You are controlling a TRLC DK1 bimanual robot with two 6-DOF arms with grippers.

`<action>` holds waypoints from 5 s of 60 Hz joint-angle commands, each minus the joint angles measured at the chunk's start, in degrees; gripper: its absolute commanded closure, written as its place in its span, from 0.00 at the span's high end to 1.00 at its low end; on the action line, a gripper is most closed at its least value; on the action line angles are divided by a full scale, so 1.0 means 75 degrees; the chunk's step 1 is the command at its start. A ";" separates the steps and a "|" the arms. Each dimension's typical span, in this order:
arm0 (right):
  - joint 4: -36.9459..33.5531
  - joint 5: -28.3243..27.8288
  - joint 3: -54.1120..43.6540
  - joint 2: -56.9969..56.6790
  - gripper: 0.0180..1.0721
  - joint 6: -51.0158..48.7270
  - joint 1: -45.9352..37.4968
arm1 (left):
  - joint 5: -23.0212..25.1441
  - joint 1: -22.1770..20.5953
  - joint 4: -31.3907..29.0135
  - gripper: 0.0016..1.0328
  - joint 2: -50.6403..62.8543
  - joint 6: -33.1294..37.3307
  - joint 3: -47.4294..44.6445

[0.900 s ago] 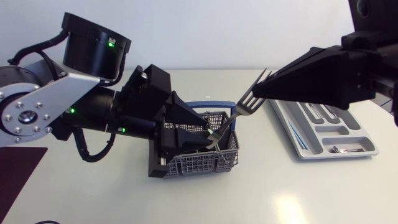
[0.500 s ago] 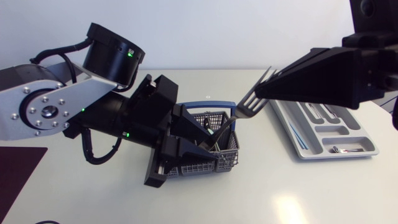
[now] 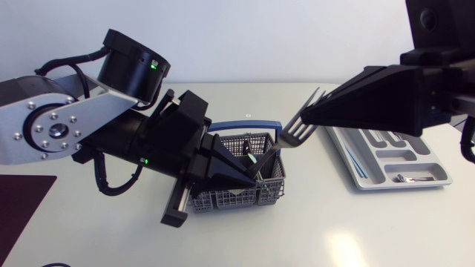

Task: Sort the cutlery from the basket into the organizer compartments.

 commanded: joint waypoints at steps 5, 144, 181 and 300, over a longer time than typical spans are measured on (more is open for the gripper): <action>0.0042 -0.0066 -0.0252 -0.0073 0.09 -0.0135 -0.0094 | 0.0267 0.0213 -0.0036 0.03 -0.0095 0.0172 0.0132; 0.3288 0.3660 -0.1869 -0.0752 0.05 0.0838 0.1160 | 0.0678 0.1713 0.0398 0.95 -0.0259 -0.1832 0.0894; 0.0850 0.6766 -0.0463 0.0677 0.05 -0.0357 -0.2766 | -0.2217 0.0881 0.0058 0.95 -0.1126 -0.1691 0.0308; 0.0546 1.0352 0.6533 1.0228 0.06 0.1248 -0.4700 | -0.3787 -0.0338 -0.0165 0.95 -0.1373 -0.1410 0.0050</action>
